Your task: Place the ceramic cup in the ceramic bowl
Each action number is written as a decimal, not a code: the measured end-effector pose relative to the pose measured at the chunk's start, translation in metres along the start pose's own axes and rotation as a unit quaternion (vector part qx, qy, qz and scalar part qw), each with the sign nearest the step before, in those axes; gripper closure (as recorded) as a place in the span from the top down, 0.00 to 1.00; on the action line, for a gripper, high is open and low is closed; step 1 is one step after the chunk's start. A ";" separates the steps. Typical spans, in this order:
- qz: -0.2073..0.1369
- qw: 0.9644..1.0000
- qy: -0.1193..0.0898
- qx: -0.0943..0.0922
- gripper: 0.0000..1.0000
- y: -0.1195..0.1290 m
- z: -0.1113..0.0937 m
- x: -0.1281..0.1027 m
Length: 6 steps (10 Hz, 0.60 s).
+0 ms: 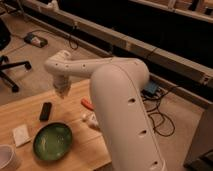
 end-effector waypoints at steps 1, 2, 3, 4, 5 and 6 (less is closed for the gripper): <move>-0.009 1.000 -0.006 0.003 0.61 0.015 -0.012 -0.002; -0.021 1.000 -0.013 0.006 0.73 0.038 -0.029 -0.003; -0.030 0.999 -0.020 0.009 0.79 0.060 -0.045 -0.003; -0.037 0.999 -0.024 0.009 0.80 0.076 -0.055 -0.003; -0.052 0.998 -0.033 0.011 0.80 0.102 -0.068 -0.003; -0.064 0.997 -0.038 0.013 0.80 0.120 -0.074 -0.002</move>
